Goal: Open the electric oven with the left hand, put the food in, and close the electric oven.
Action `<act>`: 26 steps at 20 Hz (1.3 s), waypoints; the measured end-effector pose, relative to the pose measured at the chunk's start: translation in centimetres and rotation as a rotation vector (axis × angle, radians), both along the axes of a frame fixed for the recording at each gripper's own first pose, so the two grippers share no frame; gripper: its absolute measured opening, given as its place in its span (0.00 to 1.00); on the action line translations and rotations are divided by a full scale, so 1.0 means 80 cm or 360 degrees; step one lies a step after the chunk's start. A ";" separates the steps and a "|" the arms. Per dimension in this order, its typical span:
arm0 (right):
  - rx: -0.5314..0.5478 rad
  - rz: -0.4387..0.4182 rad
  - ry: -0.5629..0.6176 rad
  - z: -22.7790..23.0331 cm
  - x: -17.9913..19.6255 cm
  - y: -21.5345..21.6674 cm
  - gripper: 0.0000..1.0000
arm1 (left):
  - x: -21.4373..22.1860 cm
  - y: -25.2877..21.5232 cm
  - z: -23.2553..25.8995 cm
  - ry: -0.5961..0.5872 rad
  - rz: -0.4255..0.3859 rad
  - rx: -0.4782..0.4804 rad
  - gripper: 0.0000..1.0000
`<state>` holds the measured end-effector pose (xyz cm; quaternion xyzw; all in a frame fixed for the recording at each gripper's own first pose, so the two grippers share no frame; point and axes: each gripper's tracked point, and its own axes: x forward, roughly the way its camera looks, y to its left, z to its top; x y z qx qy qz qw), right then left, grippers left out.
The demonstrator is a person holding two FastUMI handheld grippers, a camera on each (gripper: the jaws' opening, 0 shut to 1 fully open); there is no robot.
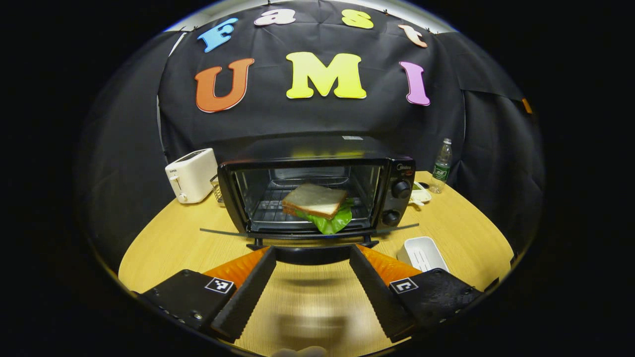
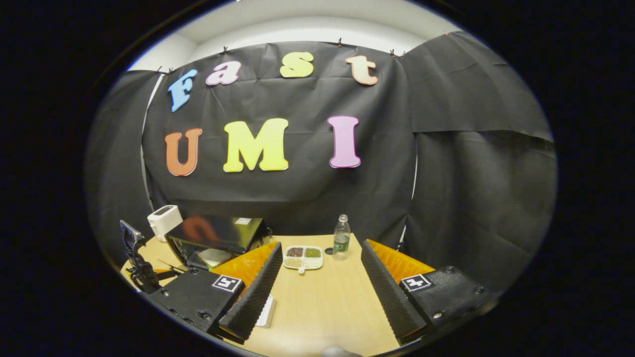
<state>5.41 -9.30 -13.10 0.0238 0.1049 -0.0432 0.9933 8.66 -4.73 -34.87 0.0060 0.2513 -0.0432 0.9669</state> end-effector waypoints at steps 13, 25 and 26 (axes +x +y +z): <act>-0.0022 -0.0082 -0.0021 0.009 0.003 -0.021 0.96 | 0.113 -0.005 0.063 -0.0222 0.0013 -0.0017 0.97; -0.0050 -0.0037 -0.0041 0.024 0.013 -0.001 0.96 | 0.102 0.012 0.123 -0.0314 0.0056 0.0020 0.98; -0.0052 -0.0025 -0.0064 0.034 0.014 0.005 0.96 | 0.094 0.016 0.147 -0.0353 0.0066 0.0018 0.97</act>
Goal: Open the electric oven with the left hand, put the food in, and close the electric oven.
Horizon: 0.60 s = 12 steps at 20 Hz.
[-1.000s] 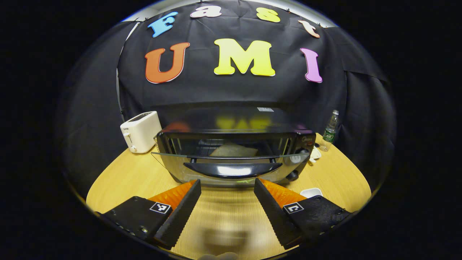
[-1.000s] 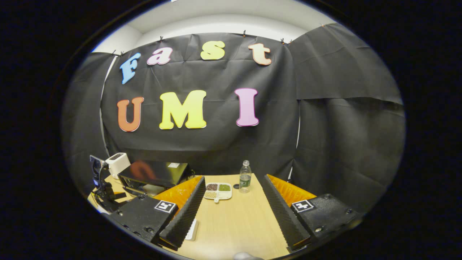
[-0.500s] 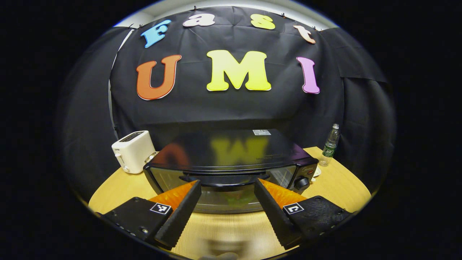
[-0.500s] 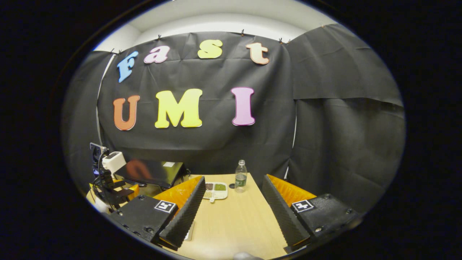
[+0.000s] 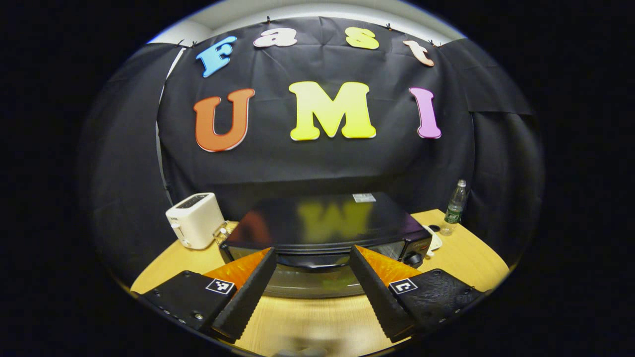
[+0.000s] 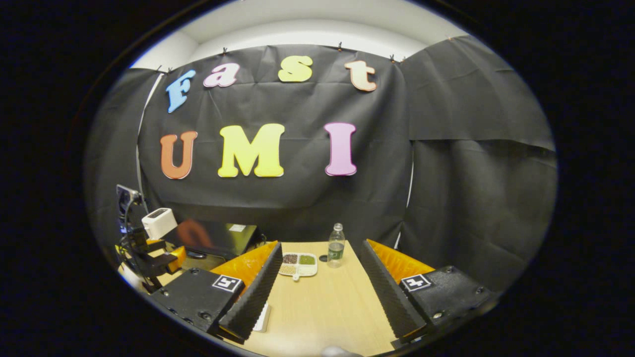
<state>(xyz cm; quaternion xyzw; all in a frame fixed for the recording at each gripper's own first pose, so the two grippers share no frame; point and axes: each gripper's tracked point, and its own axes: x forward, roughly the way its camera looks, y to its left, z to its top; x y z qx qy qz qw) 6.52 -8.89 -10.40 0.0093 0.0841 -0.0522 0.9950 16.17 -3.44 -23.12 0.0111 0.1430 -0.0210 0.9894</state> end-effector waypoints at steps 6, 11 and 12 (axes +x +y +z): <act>-0.0035 0.0121 -0.0100 0.053 0.008 0.056 0.97 | -0.066 0.029 0.156 -0.0264 0.0008 -0.0003 0.97; 0.0054 0.0191 -0.0137 0.080 0.002 0.101 1.00 | -0.126 0.074 0.246 -0.0388 0.0068 -0.0031 0.97; 0.0054 0.0193 -0.0152 0.087 0.000 0.107 0.97 | -0.134 0.081 0.260 -0.0408 0.0073 -0.0035 0.97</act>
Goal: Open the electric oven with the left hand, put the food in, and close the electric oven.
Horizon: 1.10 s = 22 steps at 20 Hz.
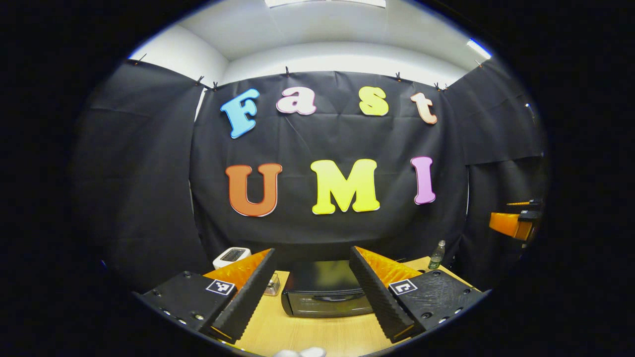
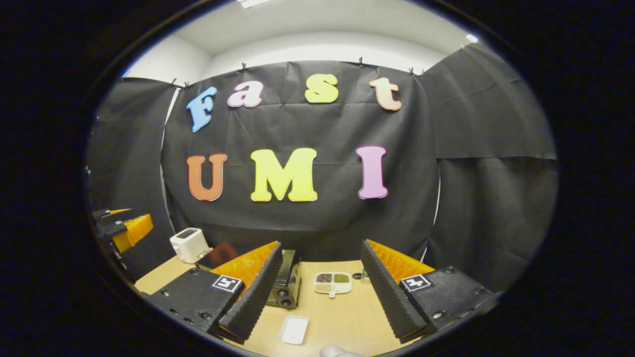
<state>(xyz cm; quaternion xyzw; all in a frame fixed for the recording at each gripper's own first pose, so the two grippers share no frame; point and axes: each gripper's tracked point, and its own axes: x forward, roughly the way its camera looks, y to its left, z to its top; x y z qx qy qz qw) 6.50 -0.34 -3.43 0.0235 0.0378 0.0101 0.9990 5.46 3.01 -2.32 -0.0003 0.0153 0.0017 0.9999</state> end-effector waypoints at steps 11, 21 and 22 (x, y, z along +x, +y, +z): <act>-0.0017 -0.0025 -0.0041 0.021 -0.021 0.017 0.96 | -0.039 0.007 0.028 -0.0041 -0.0045 -0.0016 0.97; -0.0019 -0.0051 -0.0043 0.024 -0.024 0.007 1.00 | -0.037 0.002 0.037 -0.0057 -0.0053 0.0004 0.97; -0.0022 -0.0052 -0.0048 0.025 -0.024 0.006 0.96 | -0.037 0.002 0.037 -0.0058 -0.0052 0.0009 0.97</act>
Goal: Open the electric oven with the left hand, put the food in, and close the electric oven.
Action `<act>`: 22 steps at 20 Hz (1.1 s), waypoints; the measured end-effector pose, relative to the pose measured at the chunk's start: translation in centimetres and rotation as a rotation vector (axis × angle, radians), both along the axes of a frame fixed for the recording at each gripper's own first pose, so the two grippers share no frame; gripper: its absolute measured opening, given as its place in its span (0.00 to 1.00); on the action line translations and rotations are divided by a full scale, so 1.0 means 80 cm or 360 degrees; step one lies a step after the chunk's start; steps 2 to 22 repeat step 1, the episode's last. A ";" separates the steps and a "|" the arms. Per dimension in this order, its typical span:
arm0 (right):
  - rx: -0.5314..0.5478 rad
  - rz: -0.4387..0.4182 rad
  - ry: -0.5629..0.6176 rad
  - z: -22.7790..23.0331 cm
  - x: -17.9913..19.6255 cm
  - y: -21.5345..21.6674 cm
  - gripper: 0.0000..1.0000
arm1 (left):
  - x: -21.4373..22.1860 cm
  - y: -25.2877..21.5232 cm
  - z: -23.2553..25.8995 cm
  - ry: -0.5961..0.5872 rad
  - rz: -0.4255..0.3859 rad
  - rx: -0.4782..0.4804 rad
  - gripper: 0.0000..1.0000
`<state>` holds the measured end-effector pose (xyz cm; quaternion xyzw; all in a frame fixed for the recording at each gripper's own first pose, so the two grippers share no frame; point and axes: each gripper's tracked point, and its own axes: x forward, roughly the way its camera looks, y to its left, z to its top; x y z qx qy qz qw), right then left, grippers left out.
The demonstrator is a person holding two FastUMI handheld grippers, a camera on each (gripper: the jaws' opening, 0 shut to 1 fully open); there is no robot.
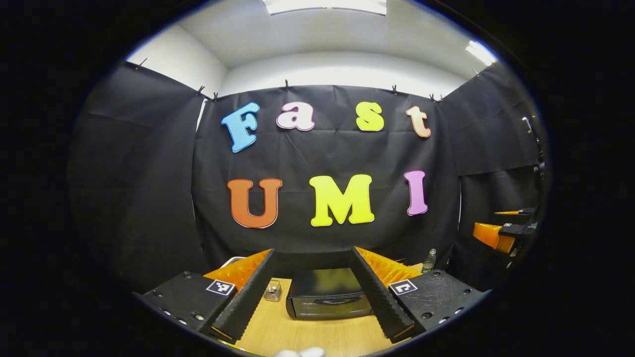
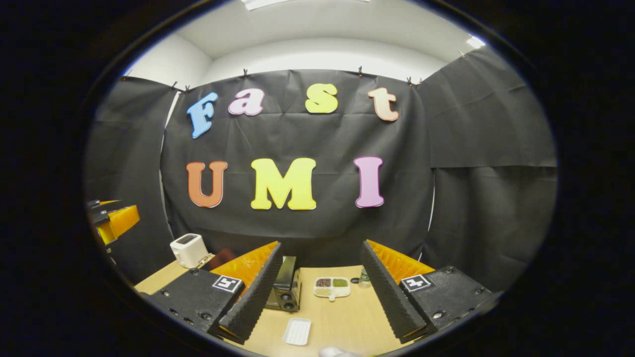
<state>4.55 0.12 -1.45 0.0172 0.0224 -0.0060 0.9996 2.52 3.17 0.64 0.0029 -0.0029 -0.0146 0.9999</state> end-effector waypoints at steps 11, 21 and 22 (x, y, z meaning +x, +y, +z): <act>-0.0002 -0.0002 -0.0004 0.003 0.000 0.000 0.96 | 0.001 -0.002 0.001 -0.0004 -0.0005 0.0005 0.88; -0.0002 -0.0002 -0.0004 0.003 0.000 0.000 0.96 | 0.001 -0.002 0.001 -0.0004 -0.0005 0.0005 0.88; -0.0002 -0.0002 -0.0004 0.003 0.000 0.000 0.96 | 0.001 -0.002 0.001 -0.0004 -0.0005 0.0005 0.88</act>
